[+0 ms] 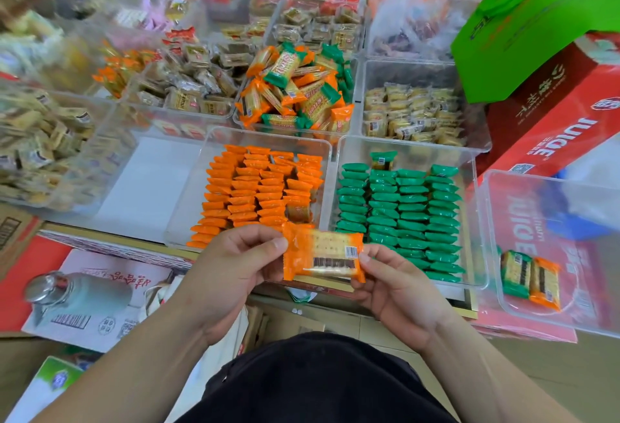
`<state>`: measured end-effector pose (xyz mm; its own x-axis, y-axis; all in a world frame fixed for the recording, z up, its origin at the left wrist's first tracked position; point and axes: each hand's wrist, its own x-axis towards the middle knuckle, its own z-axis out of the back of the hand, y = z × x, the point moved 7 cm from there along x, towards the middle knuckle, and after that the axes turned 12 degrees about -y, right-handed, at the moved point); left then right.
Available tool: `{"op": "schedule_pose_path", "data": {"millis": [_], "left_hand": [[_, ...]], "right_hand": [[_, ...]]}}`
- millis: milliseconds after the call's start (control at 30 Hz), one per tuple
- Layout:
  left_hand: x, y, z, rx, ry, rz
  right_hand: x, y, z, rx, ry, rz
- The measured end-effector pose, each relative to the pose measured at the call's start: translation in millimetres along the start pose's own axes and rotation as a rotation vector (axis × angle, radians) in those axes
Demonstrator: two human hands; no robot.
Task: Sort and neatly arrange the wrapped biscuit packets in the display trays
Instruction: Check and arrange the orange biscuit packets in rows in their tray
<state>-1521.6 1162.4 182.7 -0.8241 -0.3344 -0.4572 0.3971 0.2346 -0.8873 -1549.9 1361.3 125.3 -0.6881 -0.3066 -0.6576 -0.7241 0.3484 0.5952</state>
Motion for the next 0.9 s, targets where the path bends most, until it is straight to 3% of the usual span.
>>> {"op": "schedule_pose_path", "data": {"millis": [200, 300, 467, 567, 733, 900], "left_hand": [[-1.3, 2.0, 4.0, 0.100, -0.113, -0.072], [-1.5, 1.1, 7.4, 0.037, -0.133, -0.073], [-2.0, -4.7, 8.0, 0.206, -0.093, -0.117], [4.8, 2.1, 12.6, 0.242, -0.130, -0.053], [9.4, 12.6, 14.0, 0.069, -0.144, 0.122], [16.1, 9.6, 15.0, 0.253, -0.161, -0.065]], "right_hand": [[-6.2, 18.7, -2.2, 0.032, 0.027, 0.097], [-6.9, 22.0, -1.5, 0.071, 0.017, 0.048], [-5.0, 23.2, 2.0, -0.206, -0.050, 0.060], [-0.8, 20.5, 5.4, -0.333, -0.134, 0.057], [3.9, 10.9, 4.6, -0.275, -0.147, -0.027], [5.7, 14.6, 2.9, -0.267, -0.233, -0.023]]}}
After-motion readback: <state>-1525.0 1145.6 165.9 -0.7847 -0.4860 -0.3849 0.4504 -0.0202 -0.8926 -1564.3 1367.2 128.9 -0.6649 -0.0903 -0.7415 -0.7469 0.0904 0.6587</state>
